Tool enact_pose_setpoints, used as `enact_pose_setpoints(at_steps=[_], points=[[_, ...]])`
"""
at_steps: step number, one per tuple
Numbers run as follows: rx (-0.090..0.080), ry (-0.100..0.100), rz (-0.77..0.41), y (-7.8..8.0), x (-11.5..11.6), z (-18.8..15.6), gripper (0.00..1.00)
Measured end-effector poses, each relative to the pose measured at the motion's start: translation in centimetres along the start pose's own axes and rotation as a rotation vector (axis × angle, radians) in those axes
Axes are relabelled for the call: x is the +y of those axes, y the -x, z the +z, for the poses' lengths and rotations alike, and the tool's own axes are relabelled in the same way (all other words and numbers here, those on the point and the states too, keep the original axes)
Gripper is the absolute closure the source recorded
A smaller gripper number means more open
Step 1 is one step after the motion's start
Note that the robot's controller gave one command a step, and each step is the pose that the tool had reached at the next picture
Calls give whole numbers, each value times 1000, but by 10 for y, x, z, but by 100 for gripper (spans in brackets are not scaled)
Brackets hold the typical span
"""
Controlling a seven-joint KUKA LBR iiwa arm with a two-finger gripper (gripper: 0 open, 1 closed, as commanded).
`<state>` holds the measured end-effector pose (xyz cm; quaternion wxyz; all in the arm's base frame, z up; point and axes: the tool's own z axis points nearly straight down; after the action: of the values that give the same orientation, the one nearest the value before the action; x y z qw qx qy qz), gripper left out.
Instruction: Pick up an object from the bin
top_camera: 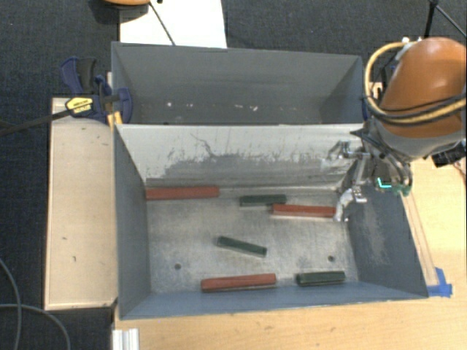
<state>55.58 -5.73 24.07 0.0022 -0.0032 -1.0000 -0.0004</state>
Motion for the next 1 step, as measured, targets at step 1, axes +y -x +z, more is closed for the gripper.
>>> enact_pose_setpoints(at_steps=[1], points=[[-8,-1,-1,1,0,-4,0]])
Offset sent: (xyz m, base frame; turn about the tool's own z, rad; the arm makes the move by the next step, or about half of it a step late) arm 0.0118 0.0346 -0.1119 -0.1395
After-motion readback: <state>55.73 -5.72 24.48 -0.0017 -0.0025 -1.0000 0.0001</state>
